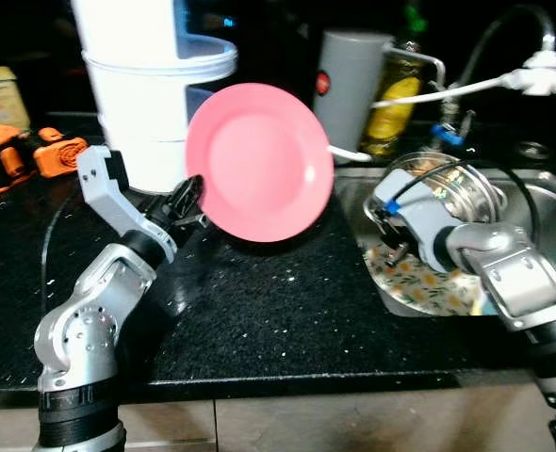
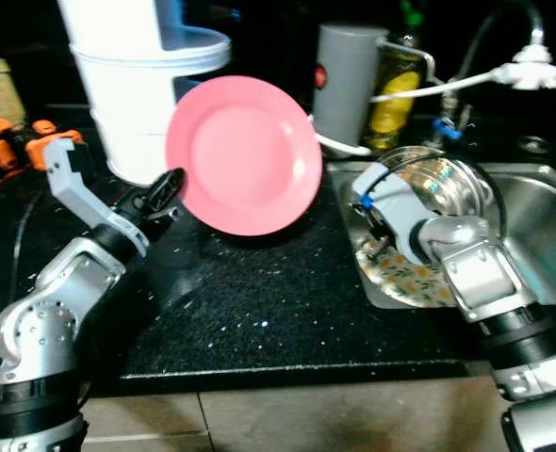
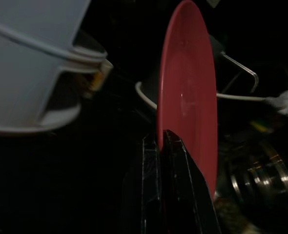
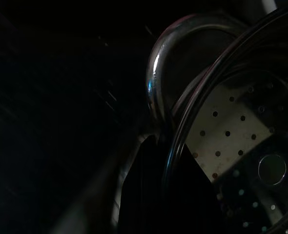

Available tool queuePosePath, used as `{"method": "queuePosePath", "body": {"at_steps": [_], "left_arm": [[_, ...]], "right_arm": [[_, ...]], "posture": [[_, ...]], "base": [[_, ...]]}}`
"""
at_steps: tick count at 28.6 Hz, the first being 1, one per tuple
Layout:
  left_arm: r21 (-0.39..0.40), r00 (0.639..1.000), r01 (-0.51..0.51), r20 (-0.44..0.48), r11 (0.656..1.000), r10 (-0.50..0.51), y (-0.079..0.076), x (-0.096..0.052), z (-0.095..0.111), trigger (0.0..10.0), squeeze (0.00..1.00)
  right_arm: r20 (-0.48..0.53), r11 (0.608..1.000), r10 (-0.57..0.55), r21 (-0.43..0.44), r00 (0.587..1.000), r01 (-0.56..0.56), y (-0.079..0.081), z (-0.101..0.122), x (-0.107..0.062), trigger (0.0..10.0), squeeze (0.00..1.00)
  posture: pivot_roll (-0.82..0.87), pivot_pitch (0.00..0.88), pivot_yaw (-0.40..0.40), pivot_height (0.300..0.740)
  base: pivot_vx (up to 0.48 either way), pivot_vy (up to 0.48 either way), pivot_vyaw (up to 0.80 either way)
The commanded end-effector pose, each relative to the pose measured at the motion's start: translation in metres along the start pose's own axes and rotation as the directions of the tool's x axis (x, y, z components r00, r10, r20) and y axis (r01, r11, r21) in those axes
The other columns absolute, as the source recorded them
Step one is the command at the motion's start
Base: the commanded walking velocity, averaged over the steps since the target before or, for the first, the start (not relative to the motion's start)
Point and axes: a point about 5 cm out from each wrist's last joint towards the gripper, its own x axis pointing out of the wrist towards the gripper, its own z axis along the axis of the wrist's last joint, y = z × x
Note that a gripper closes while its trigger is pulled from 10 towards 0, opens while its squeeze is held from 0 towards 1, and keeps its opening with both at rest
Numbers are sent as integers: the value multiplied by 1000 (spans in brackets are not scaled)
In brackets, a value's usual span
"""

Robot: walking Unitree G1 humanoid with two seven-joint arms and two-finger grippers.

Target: Kitchen organization

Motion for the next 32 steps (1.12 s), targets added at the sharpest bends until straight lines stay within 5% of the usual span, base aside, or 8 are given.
{"method": "queuePosePath", "body": {"at_steps": [1,11,32], "left_arm": [[63,1000,-4,16,998,3,-2,-2,3,10000,0],[44,999,4,32,999,-5,-5,1,2,10000,0],[52,999,0,52,999,-3,-6,2,-1,10000,0]], "right_arm": [[39,999,-15,-35,999,16,-1,10,0,10000,0],[29,1000,5,1,1000,-5,2,8,2,10000,0],[33,995,5,-103,999,-2,4,15,9,10000,0]], "posture": [[2,0,-50,740],[-1,0,-50,740],[3,0,-67,740]], "base": [[0,-277,0],[0,-302,-278],[0,-303,-68]]}}
